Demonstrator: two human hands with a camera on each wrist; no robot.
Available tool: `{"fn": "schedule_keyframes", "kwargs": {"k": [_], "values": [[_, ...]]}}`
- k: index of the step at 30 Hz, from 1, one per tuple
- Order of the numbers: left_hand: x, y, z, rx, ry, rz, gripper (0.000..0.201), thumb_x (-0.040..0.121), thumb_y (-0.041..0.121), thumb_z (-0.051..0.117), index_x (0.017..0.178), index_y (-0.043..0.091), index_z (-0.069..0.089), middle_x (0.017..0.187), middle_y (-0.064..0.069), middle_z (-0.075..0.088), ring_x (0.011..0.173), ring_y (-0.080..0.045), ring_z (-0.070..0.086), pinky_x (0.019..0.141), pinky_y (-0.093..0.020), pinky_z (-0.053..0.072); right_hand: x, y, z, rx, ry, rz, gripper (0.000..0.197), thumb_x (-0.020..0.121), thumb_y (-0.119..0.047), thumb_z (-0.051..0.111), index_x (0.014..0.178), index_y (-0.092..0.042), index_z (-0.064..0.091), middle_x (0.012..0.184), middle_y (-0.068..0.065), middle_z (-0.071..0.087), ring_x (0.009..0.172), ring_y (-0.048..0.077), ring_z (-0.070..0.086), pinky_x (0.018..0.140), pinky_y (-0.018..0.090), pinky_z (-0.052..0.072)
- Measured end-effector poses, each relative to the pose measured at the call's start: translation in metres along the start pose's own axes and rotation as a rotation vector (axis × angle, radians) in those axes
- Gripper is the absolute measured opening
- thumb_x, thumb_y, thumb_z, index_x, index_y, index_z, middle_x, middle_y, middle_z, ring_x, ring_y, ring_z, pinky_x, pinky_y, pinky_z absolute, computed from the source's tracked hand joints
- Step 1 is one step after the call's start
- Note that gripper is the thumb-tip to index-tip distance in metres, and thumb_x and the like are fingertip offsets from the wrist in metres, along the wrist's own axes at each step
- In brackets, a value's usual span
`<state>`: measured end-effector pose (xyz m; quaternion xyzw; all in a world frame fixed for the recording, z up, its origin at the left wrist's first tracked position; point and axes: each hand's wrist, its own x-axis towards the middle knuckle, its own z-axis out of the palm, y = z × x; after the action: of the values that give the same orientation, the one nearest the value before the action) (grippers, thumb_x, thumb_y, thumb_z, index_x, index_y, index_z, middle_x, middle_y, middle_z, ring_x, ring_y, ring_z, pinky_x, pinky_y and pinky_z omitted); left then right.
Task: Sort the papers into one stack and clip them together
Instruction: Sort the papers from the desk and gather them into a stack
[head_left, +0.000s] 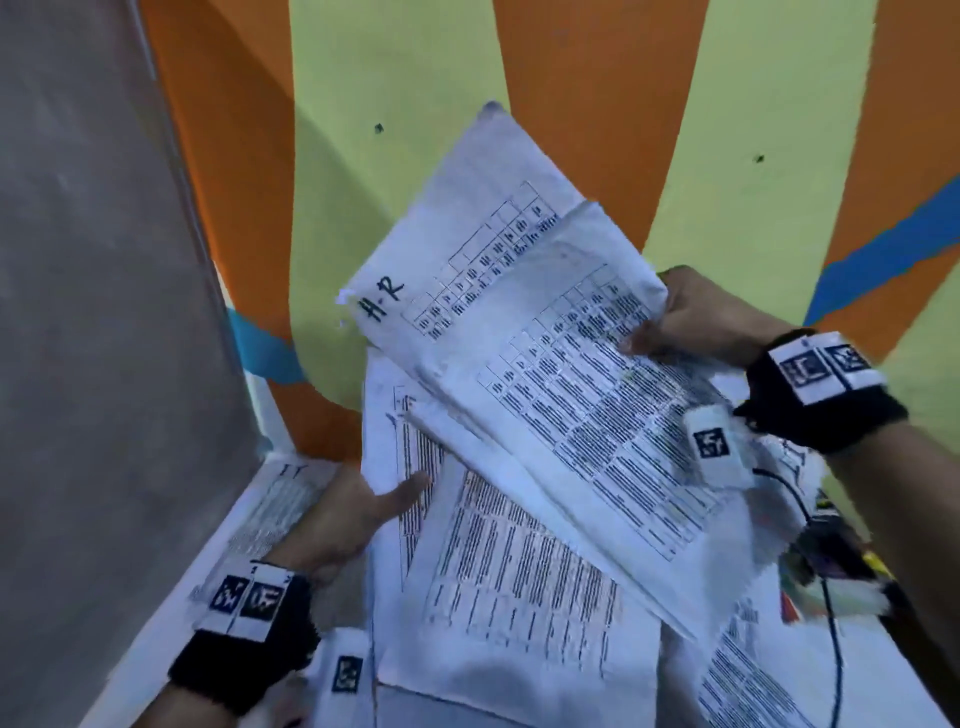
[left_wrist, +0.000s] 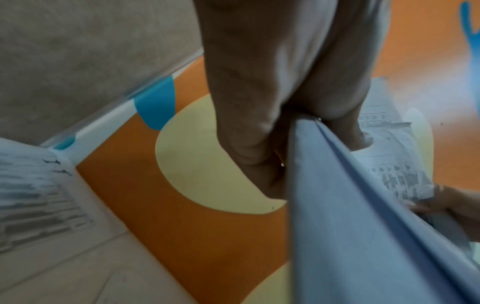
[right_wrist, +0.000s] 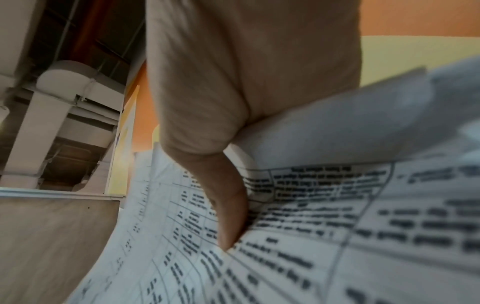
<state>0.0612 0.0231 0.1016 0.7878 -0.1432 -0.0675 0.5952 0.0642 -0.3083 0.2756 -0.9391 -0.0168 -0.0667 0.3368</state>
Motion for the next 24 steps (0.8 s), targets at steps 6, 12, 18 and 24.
{"fn": "schedule_keyframes", "kwargs": {"k": [6,12,18,24], "values": [[-0.011,0.003,0.033,-0.195,-0.088,-0.053,0.054,0.062,0.032,0.087,0.11,0.016,0.068,0.109,-0.002,0.074,0.105,-0.02,0.069,0.094,-0.047,0.051,0.002,0.006,0.01,0.018,0.015,0.036,0.039,0.075,-0.011,0.078,0.06,-0.015,0.042,0.037,-0.009,0.038,0.029,0.003,0.031,0.048,0.023,0.025],[-0.01,-0.005,0.033,-0.261,0.088,-0.046,0.045,0.068,0.032,0.082,0.104,0.007,0.071,0.094,-0.002,0.077,0.096,-0.025,0.071,0.076,-0.032,0.058,-0.023,0.005,-0.01,0.318,0.367,-0.008,0.051,0.084,0.005,0.066,0.052,-0.021,0.037,0.026,-0.013,0.041,0.025,-0.001,0.038,0.037,0.013,0.032],[-0.011,0.008,0.027,-0.314,0.155,-0.048,0.015,0.088,0.003,0.06,0.099,-0.007,0.063,0.039,0.013,0.058,0.042,0.003,0.058,0.041,-0.006,0.039,-0.027,0.06,-0.008,0.662,0.21,0.318,0.05,0.069,-0.018,0.081,0.104,0.014,0.066,0.105,0.012,0.073,0.112,0.025,0.063,0.097,0.031,0.046],[-0.003,-0.003,0.034,-0.459,0.097,-0.074,0.048,0.067,0.039,0.081,0.107,0.015,0.069,0.101,-0.001,0.076,0.097,-0.023,0.071,0.074,-0.031,0.059,-0.046,0.093,0.074,0.964,-0.056,0.562,0.037,0.072,-0.009,0.068,0.105,0.007,0.065,0.108,0.008,0.066,0.096,0.022,0.061,0.1,0.039,0.046]]}}
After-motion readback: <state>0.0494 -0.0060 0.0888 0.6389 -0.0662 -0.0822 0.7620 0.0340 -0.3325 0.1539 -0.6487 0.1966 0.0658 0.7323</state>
